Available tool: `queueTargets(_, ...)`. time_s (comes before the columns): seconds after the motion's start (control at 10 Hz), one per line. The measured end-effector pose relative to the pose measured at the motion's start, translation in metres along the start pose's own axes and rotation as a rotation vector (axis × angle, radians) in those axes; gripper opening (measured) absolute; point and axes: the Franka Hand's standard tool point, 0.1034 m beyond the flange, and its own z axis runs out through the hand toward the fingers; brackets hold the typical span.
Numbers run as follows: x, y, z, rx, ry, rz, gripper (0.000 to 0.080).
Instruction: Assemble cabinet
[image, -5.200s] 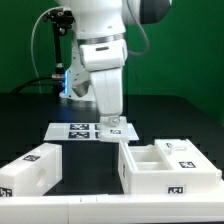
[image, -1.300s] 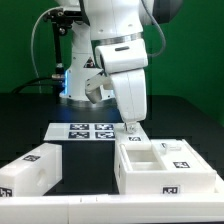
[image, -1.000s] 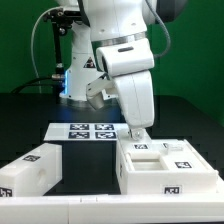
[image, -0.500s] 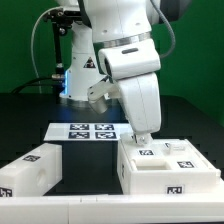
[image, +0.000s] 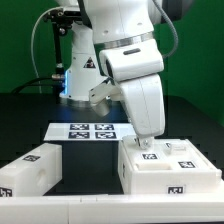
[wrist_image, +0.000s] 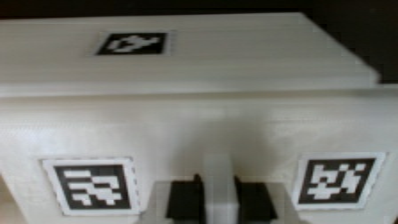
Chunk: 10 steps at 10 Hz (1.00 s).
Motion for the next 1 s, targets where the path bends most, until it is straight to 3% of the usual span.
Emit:
queueTargets(0.2,0.001,0.014,0.001,0.01,0.014,0.009,0.0066)
queueTargets(0.4,0.001,0.013,0.001,0.024,0.017,0.012,0.0066)
queueTargets(0.9,0.0,0.015,-0.001,0.019,0.016,0.015,0.0066)
queueTargets(1.0,0.003,0.016,-0.011,0.003,0.008,0.028,0.0343)
